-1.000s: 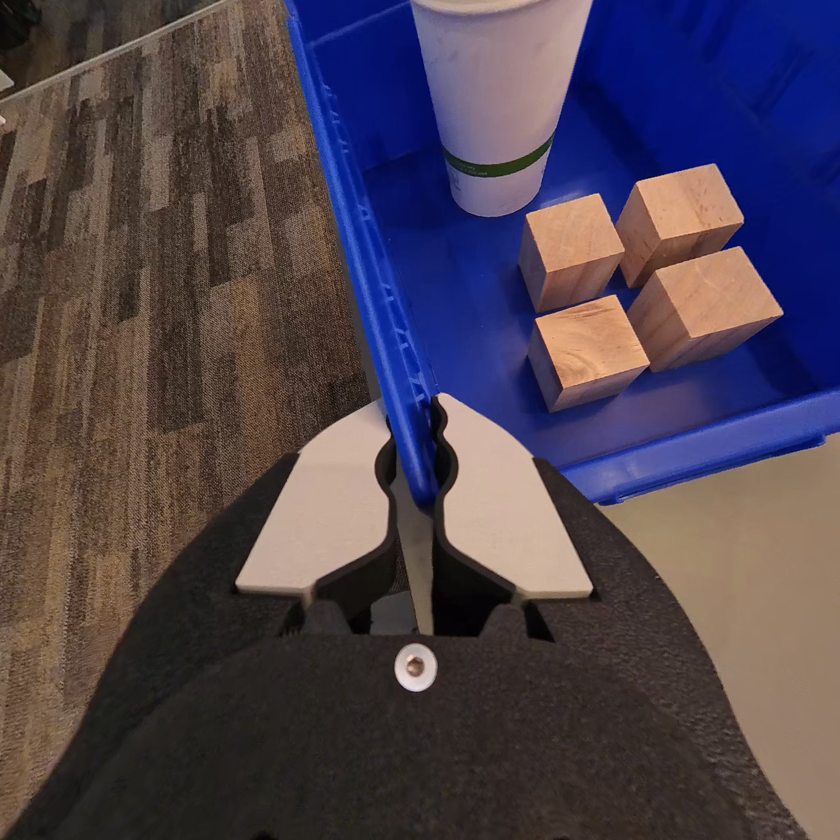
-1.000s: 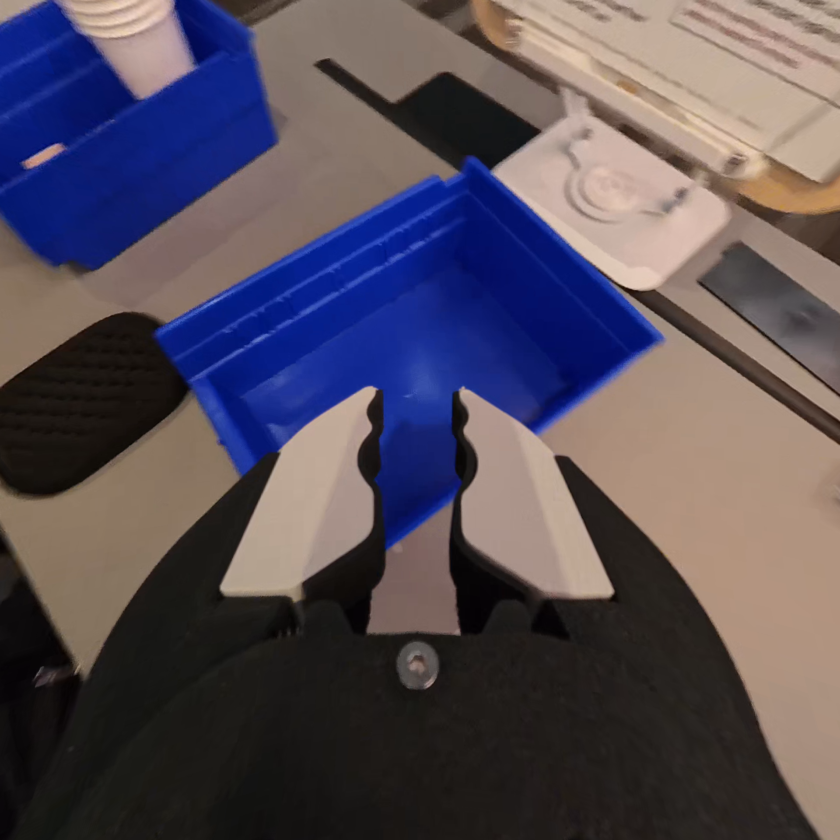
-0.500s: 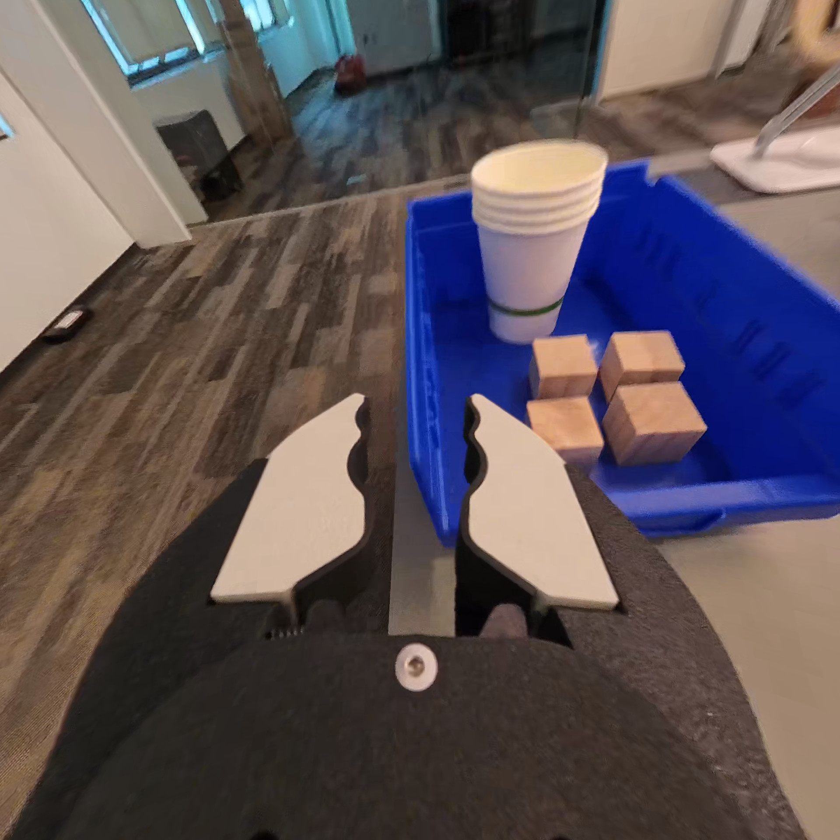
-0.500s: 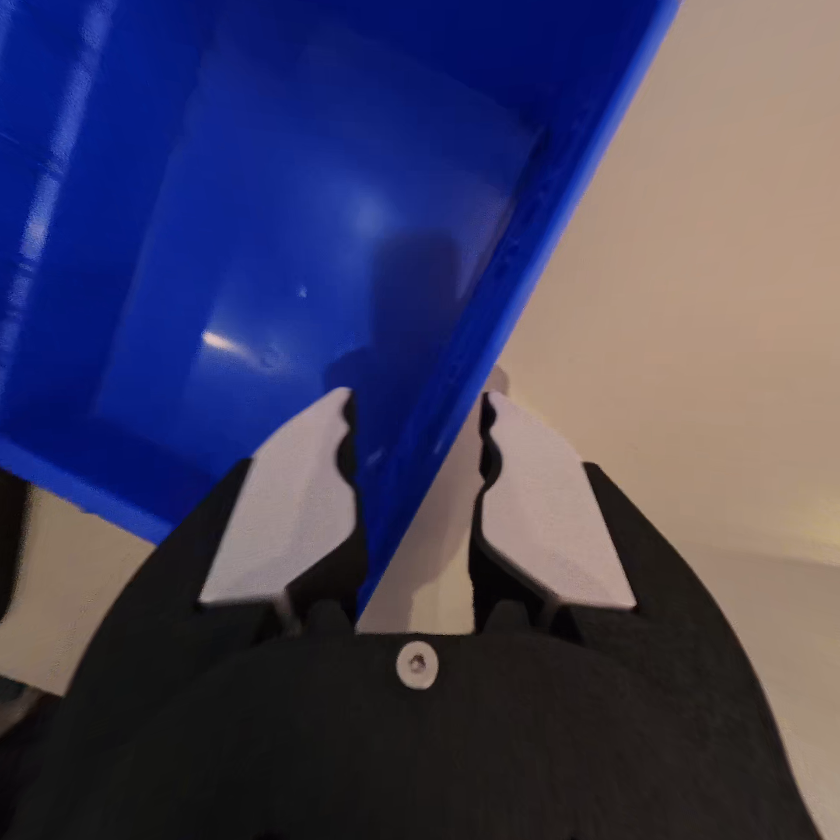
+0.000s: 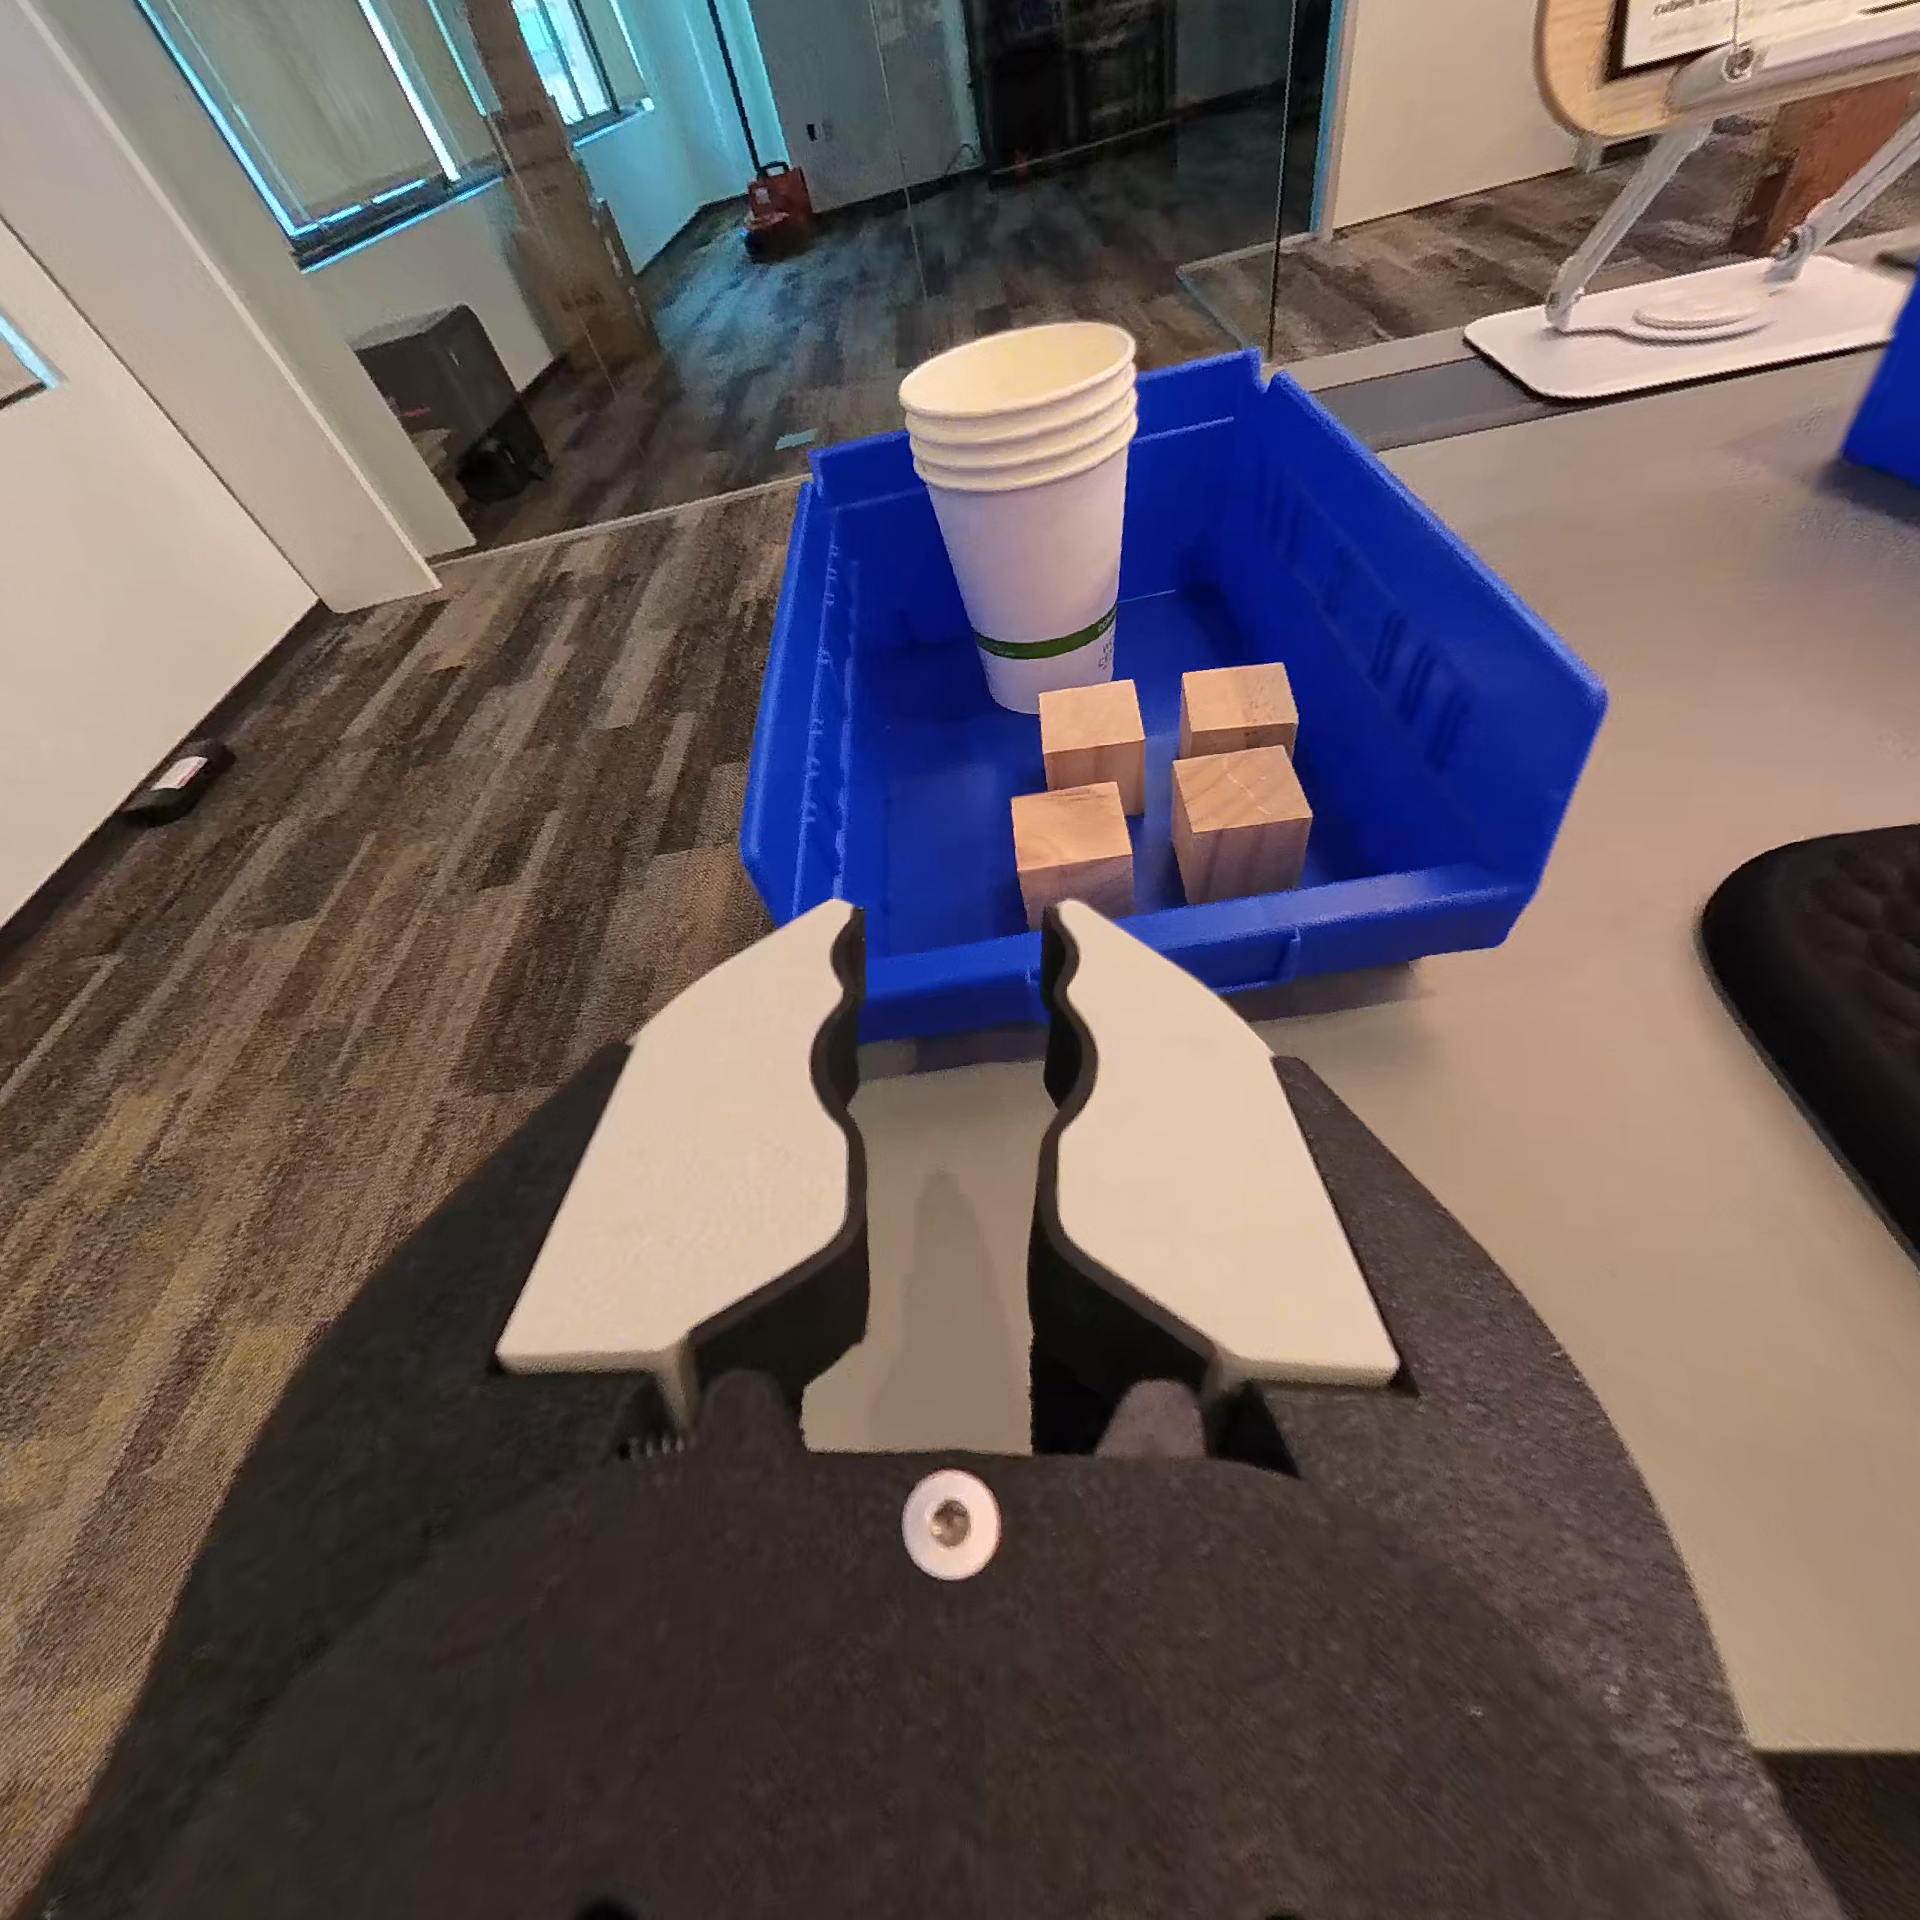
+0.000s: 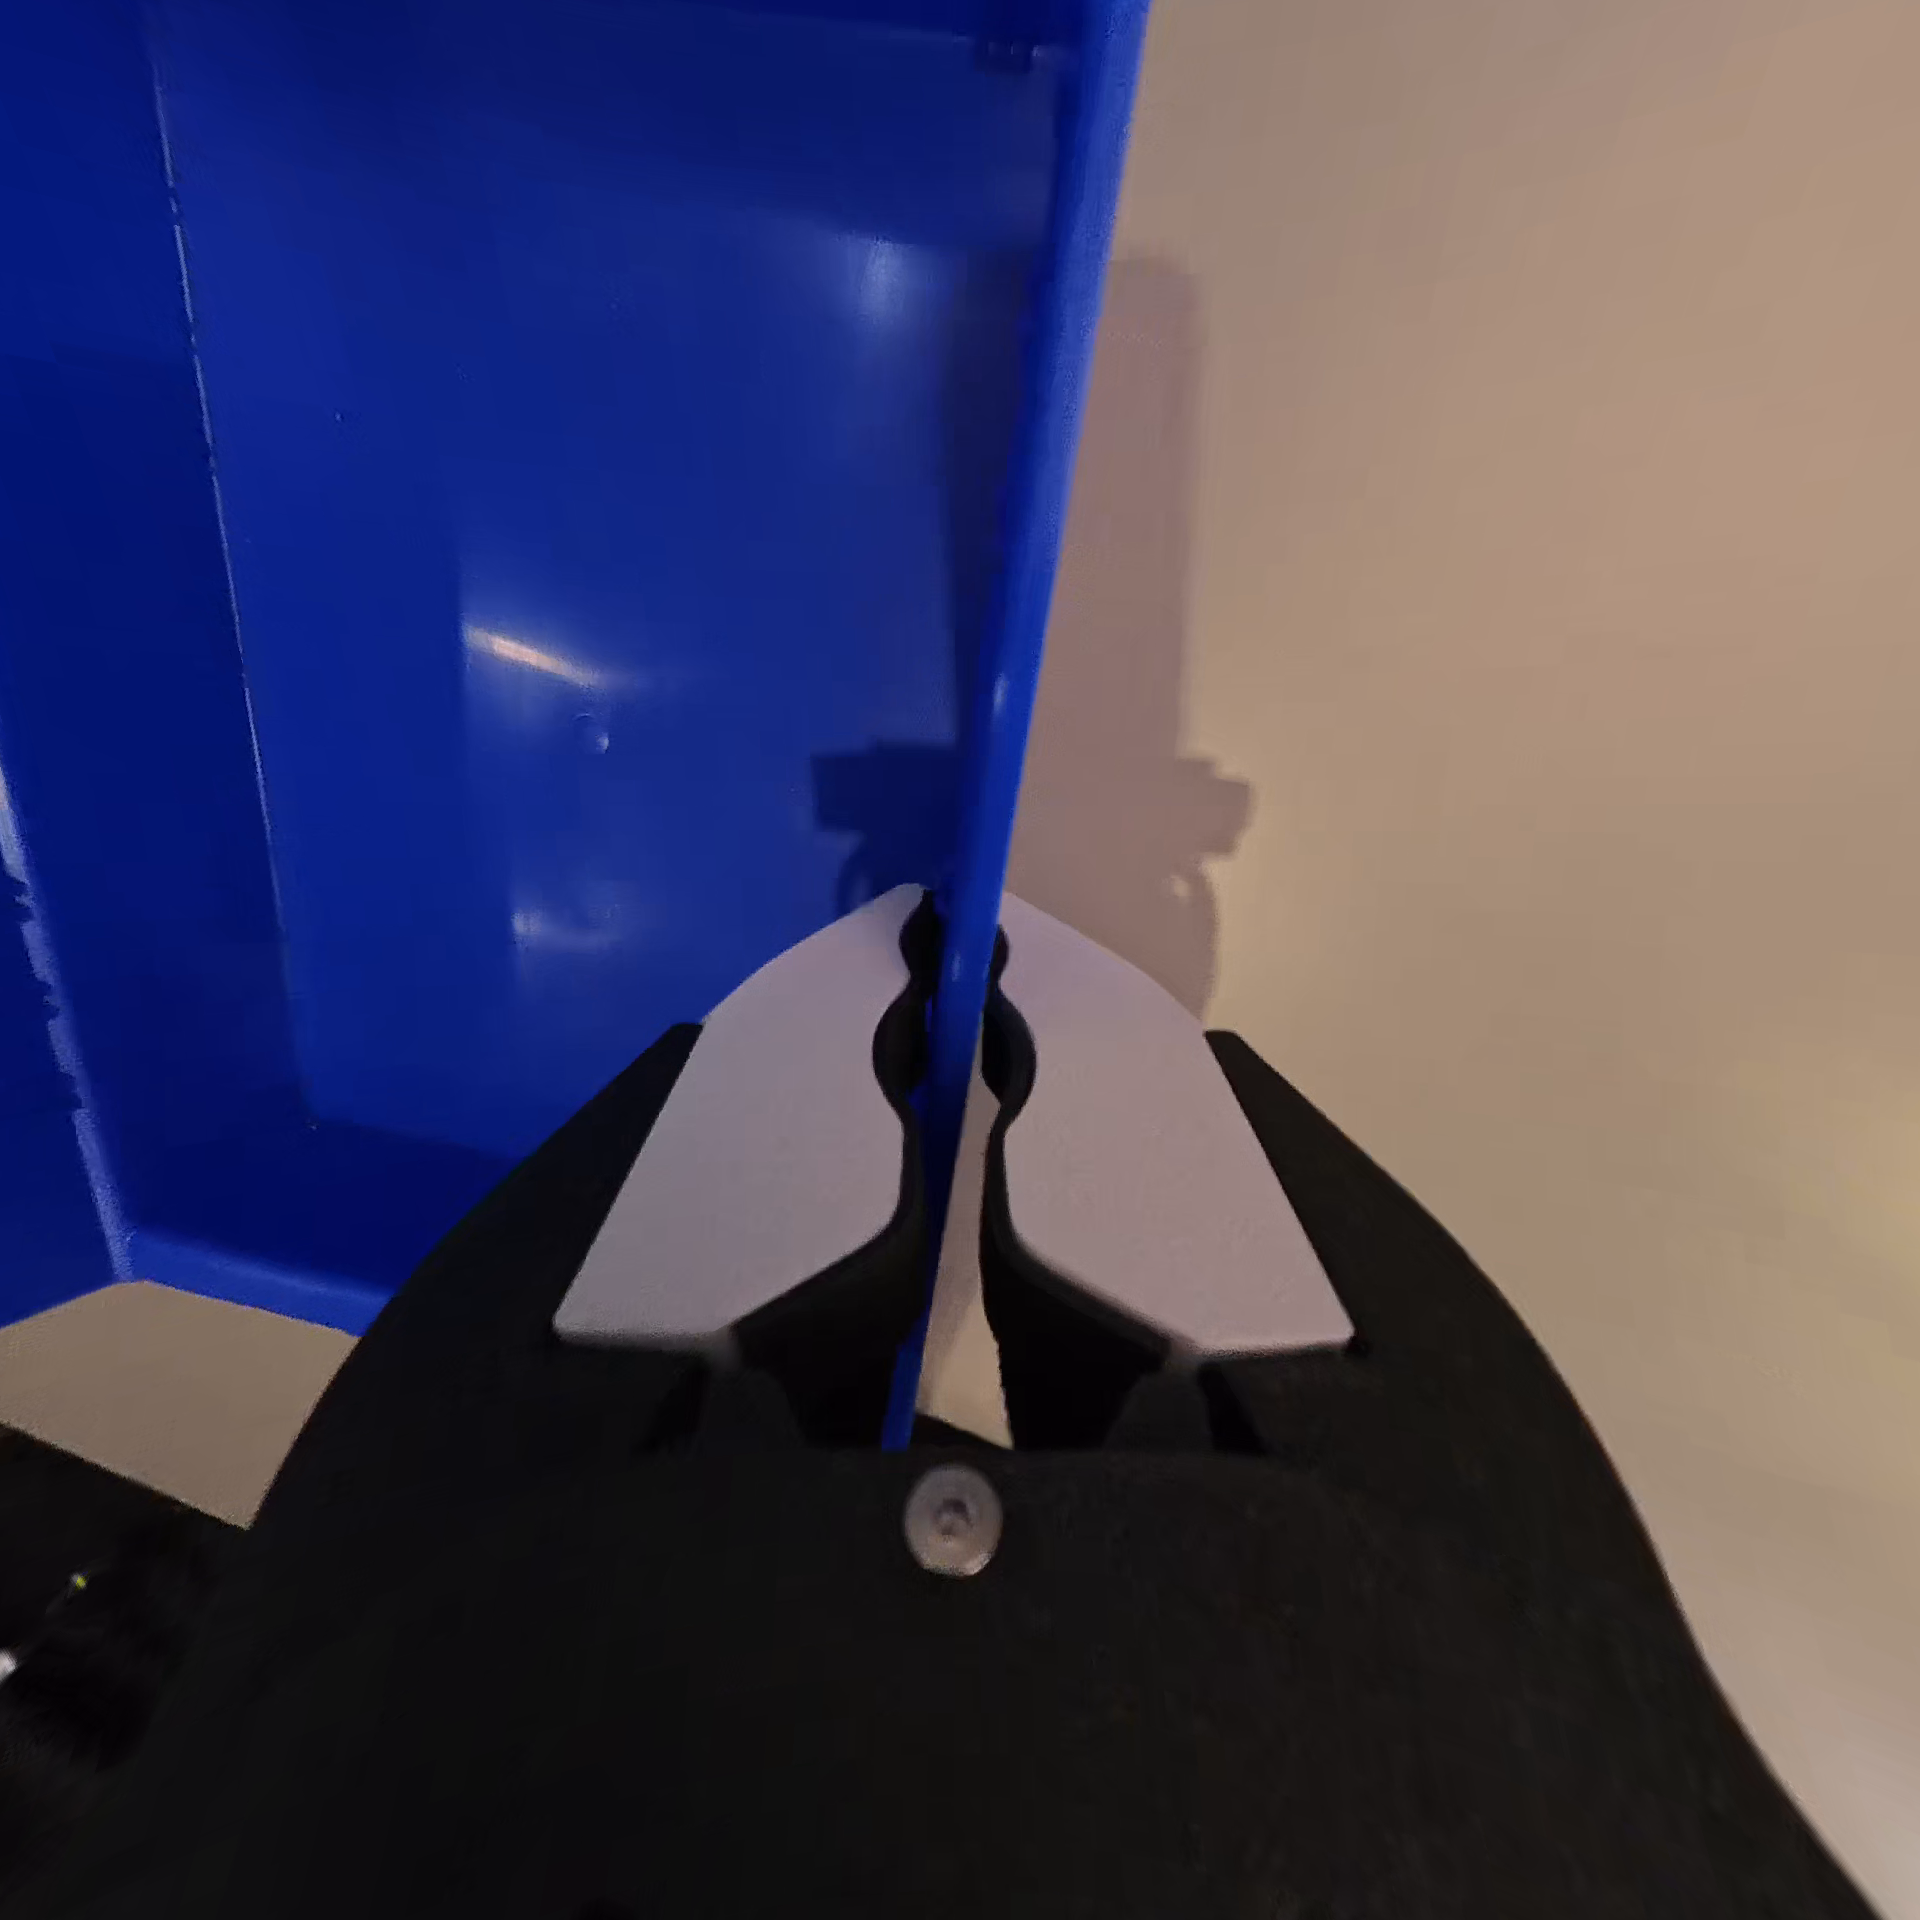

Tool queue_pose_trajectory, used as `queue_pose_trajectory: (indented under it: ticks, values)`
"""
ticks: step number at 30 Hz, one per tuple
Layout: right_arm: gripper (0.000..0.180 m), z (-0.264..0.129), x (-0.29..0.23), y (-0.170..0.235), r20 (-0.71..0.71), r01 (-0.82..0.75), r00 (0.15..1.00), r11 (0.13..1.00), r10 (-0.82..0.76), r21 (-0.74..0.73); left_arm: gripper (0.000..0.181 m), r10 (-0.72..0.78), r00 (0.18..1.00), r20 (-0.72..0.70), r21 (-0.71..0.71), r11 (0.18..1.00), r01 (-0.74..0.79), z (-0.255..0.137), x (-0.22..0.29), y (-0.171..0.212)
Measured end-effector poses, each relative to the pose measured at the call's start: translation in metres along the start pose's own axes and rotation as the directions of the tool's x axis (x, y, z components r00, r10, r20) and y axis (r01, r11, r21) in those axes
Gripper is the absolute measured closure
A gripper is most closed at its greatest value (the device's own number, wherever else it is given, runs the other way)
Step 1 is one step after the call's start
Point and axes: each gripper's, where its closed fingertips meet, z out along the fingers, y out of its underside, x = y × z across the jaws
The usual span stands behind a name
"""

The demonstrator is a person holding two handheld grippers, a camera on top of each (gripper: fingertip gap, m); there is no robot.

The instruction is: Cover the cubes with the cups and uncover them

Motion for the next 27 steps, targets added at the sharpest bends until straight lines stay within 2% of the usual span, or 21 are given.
queue_pose_trajectory:
  ticks: [5,11,16,20,27]
  values:
    - [0.174,-0.024,0.087,0.038,-0.017,0.018,1.000,1.000,-0.018,0.013,0.151,-0.009,0.999,0.039,-0.021,1.000,0.009,-0.017,-0.004,0.004]
    - [0.174,-0.061,0.201,0.114,-0.060,-0.134,0.989,0.990,0.136,0.040,0.154,-0.012,0.999,0.039,-0.061,0.998,0.014,-0.015,0.006,0.002]
    - [0.173,-0.088,0.282,0.167,-0.146,-0.196,0.968,0.979,0.202,0.054,0.154,0.048,0.998,0.042,-0.050,0.998,-0.046,-0.004,0.028,-0.022]
    - [0.173,-0.097,0.316,0.183,-0.123,-0.194,0.972,0.978,0.202,0.074,0.154,0.081,0.997,0.019,-0.051,0.995,-0.080,0.008,0.056,-0.039]
    - [0.173,-0.102,0.345,0.186,-0.092,-0.156,0.982,0.985,0.163,0.079,0.153,0.208,0.978,0.017,-0.080,0.975,-0.206,0.013,0.098,-0.055]
